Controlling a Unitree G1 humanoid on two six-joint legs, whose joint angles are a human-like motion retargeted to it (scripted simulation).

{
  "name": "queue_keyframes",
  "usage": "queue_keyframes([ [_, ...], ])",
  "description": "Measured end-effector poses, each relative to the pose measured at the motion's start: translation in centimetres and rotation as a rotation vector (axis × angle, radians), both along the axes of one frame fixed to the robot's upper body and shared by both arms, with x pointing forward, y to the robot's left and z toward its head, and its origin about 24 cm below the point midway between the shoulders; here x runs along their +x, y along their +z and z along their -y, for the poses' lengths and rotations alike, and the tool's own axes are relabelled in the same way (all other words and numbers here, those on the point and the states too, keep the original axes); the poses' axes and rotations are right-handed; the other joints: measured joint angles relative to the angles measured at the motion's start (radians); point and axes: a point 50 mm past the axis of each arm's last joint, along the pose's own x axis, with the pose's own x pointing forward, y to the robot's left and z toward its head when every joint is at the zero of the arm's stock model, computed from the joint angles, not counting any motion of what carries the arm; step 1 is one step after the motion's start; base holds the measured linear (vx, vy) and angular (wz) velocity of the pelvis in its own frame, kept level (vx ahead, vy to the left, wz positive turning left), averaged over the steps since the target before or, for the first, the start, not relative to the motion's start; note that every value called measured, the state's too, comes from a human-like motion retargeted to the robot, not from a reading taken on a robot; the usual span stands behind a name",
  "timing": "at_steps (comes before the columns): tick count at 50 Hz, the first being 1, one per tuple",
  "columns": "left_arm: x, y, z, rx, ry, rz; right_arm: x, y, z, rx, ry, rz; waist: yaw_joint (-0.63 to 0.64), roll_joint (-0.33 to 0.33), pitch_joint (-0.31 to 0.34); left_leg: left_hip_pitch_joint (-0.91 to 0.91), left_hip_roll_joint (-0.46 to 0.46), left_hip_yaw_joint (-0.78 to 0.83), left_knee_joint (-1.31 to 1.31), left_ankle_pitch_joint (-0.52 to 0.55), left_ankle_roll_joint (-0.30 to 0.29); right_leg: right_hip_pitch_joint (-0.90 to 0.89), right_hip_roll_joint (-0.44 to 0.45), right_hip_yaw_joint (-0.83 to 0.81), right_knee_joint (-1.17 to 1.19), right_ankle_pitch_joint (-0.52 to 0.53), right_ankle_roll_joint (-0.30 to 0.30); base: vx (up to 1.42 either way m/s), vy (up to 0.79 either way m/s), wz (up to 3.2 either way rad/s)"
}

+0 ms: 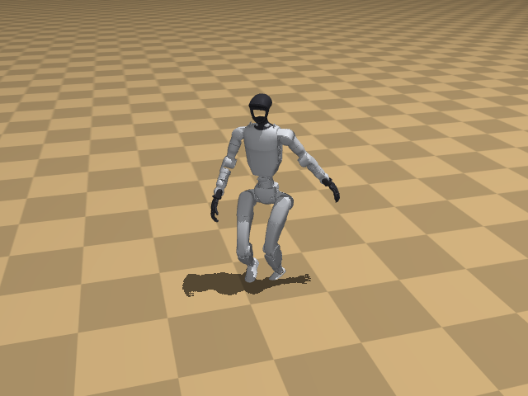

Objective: Walk

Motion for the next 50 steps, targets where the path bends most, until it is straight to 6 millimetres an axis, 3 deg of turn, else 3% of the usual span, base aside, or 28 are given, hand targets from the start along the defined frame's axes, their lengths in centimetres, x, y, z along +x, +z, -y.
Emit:
queue_keyframes([
  [2, -1.6, 0.7, -0.1, 0.011, 0.021, -0.016, 0.3, -0.1, -0.9, 0.01, 0.038, -0.011, -0.013, -0.104, -0.017, -0.009, -0.111, 0.022, -0.141, 0.107, 0.027, 0.077, -0.102, 0.037, 0.108, -0.061, 0.03, -0.64, 0.2, 0.14],
  [5, -2.6, 0.7, 0.6, -0.01, 0.037, -0.02, -0.3, -0.6, -1.2, 0.02, 0.05, -0.04, 0.029, -0.151, -0.023, -0.09, -0.16, 0.077, -0.175, 0.181, 0.049, 0.22, -0.113, 0.049, 0.141, -0.097, 0.047, -0.7, 0.18, -0.12],
  [9, -2.1, -0.6, 2.4, -0.061, 0.073, 0.031, -1.3, -1.1, -1.4, 0.047, 0.04, -0.074, 0.076, -0.173, -0.012, -0.156, -0.196, 0.109, -0.291, 0.31, 0.032, 0.343, -0.104, 0.079, 0.024, -0.166, 0.036, -0.72, 0.17, 0.05],
  [14, 0.2, -2.8, 4.9, -0.126, 0.116, 0.146, -1.9, -1.3, -1.0, 0.079, 0.013, -0.081, 0.088, -0.136, 0.003, -0.202, -0.173, 0.079, -0.512, 0.432, -0.049, 0.316, -0.106, 0.059, -0.156, -0.296, -0.072, -0.71, 0.11, 0.32],
  [17, 2.3, -3.8, 5.5, -0.144, 0.125, 0.224, -2.4, -1.3, -0.2, 0.09, -0.024, -0.087, 0.085, -0.078, -0.007, -0.227, -0.095, 0.093, -0.582, 0.423, -0.071, 0.25, -0.074, 0.024, -0.263, -0.288, -0.111, -0.64, 0.05, 0.51],
  [19, 3.1, -4.0, 5.6, -0.138, 0.135, 0.258, -3.5, -1.7, 0.3, 0.099, -0.06, -0.11, 0.055, -0.081, 0.0, -0.243, -0.085, 0.144, -0.54, 0.382, -0.062, 0.213, -0.103, 0.002, -0.272, -0.289, -0.111, -0.61, 0.04, 0.9],
  [25, 5.9, -4.0, 3.9, -0.034, 0.197, 0.362, -7.0, -2.7, 1.7, 0.12, -0.194, -0.177, -0.004, -0.051, -0.02, -0.291, 0.076, 0.274, -0.11, 0.119, 0.016, 0.116, -0.105, -0.059, -0.328, -0.217, -0.107, -0.51, 0.03, 0.7],
  [27, 7.1, -4.0, 3.3, 0.004, 0.219, 0.395, -8.2, -2.9, 2.1, 0.118, -0.239, -0.2, 0.0, -0.002, -0.033, -0.29, 0.194, 0.282, 0.074, 0.018, 0.029, 0.093, -0.042, -0.085, -0.365, -0.171, -0.123, -0.42, 0.05, -0.08],
  [28, 8.1, -4.0, 3.0, 0.02, 0.228, 0.416, -8.6, -3.0, 2.4, 0.115, -0.265, -0.205, 0.033, 0.069, -0.045, -0.294, 0.309, 0.262, 0.171, -0.045, 0.02, 0.1, 0.051, -0.107, -0.453, -0.11, -0.141, -0.36, 0.05, -0.58],
  [30, 9.6, -4.3, 3.2, 0.031, 0.24, 0.447, -9.6, -3.1, 3.0, 0.098, -0.311, -0.222, 0.04, 0.131, -0.063, -0.248, 0.411, 0.25, 0.233, -0.095, 0.005, 0.088, 0.122, -0.135, -0.526, -0.044, -0.158, -0.35, 0.05, -0.1],
  [32, 11.3, -4.6, 3.7, 0.026, 0.239, 0.479, -10.4, -3.2, 3.4, 0.081, -0.354, -0.233, 0.015, 0.154, -0.077, -0.175, 0.427, 0.247, 0.184, -0.104, -0.018, 0.065, 0.133, -0.155, -0.559, -0.003, -0.161, -0.31, 0.07, 0.67],
  [35, 14.3, -5.2, 4.8, 0.0, 0.207, 0.535, -10.7, -3.3, 3.6, 0.064, -0.403, -0.228, -0.034, 0.157, -0.1, -0.076, 0.381, 0.248, 0.007, -0.087, -0.045, 0.02, 0.104, -0.174, -0.585, 0.038, -0.156, -0.24, 0.08, 0.93],
  [38, 17.2, -5.5, 5.9, -0.027, 0.14, 0.59, -10.2, -3.3, 3.3, 0.059, -0.421, -0.201, -0.079, 0.14, -0.114, -0.039, 0.319, 0.245, -0.147, -0.073, -0.051, -0.042, 0.054, -0.181, -0.555, 0.055, -0.146, -0.23, 0.09, 0.89],
  [40, 20.2, -5.4, 6.6, -0.033, 0.071, 0.649, -8.4, -2.8, 3.1, 0.057, -0.425, -0.139, -0.114, 0.115, -0.158, 0.023, 0.236, 0.236, -0.449, 0.05, -0.041, -0.107, -0.01, -0.17, -0.572, 0.069, -0.135, -0.17, 0.1, 1.02],
  [42, 21.8, -5.3, 7.1, -0.042, 0.003, 0.689, -7.3, -2.6, 2.6, 0.058, -0.405, -0.095, -0.13, 0.101, -0.154, 0.019, 0.212, 0.24, -0.474, 0.068, -0.04, -0.138, -0.034, -0.158, -0.534, 0.069, -0.13, -0.24, 0.1, 0.65],
  [46, 25.9, -4.2, 7.9, -0.032, -0.157, 0.81, -3.5, -1.2, 1.9, 0.056, -0.356, 0.055, -0.151, 0.081, -0.166, 0.014, 0.156, 0.219, -0.598, 0.136, -0.032, -0.206, -0.06, -0.108, -0.508, 0.074, -0.105, -0.21, 0.1, 0.53],
  [50, 29.5, -2.4, 8.5, -0.014, -0.326, 0.942, 0.4, 1.0, 1.6, 0.04, -0.297, 0.207, -0.155, 0.066, -0.188, 0.028, 0.105, 0.189, -0.781, 0.253, -0.023, -0.263, -0.04, -0.007, -0.503, 0.097, -0.042, -0.19, 0.1, 0.46],
])
